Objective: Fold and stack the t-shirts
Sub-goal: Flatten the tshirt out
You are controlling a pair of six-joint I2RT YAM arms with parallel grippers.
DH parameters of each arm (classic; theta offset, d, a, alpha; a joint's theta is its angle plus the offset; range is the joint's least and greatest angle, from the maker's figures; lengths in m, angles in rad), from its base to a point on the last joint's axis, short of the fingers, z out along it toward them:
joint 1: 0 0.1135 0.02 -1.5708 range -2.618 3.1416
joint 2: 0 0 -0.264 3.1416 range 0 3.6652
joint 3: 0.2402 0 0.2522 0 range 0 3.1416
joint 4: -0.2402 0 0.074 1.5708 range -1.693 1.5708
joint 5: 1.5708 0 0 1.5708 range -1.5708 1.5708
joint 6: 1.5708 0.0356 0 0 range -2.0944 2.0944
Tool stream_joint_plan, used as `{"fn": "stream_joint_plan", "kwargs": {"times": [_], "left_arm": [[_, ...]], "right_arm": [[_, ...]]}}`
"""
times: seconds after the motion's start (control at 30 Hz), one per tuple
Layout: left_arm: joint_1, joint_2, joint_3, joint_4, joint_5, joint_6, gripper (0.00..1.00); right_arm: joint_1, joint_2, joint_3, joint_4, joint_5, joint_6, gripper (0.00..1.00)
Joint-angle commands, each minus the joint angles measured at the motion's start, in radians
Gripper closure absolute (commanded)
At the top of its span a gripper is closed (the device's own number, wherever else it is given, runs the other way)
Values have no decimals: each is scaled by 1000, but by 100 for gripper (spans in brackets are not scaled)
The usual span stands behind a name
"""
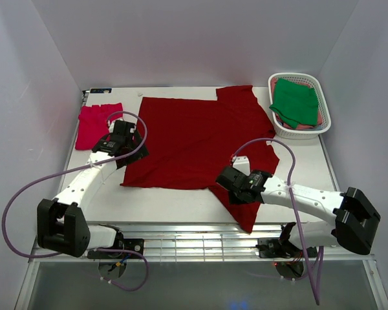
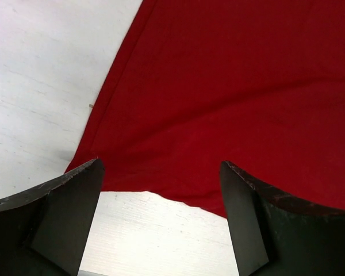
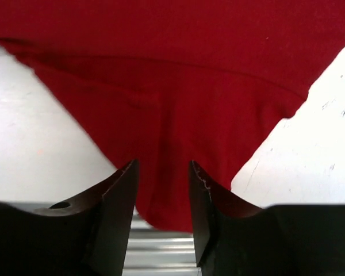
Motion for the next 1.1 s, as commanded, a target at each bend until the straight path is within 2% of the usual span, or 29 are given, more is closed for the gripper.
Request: {"fn": "stream_joint_plan", "kwargs": {"times": [0.0,0.17,0.4,0.7,1.07], "left_arm": [[-3,8,2,76,29,2,8],[-3,13,28,77,27,4,8],[-3,-3,11,77,26,12,7],[-3,-29,-10,65,24,12,6],[-4,-62,-18,50,0,13,5]], "right_arm": [[-46,0,-75,199,57,-34,55],[-89,18,-119,329,51,-126,60],[-111,23,-118,411,22,-167,63],[-129,124,-116,423,-26,-176,65],[-129,72,-159,383,-47,-140,69]]}}
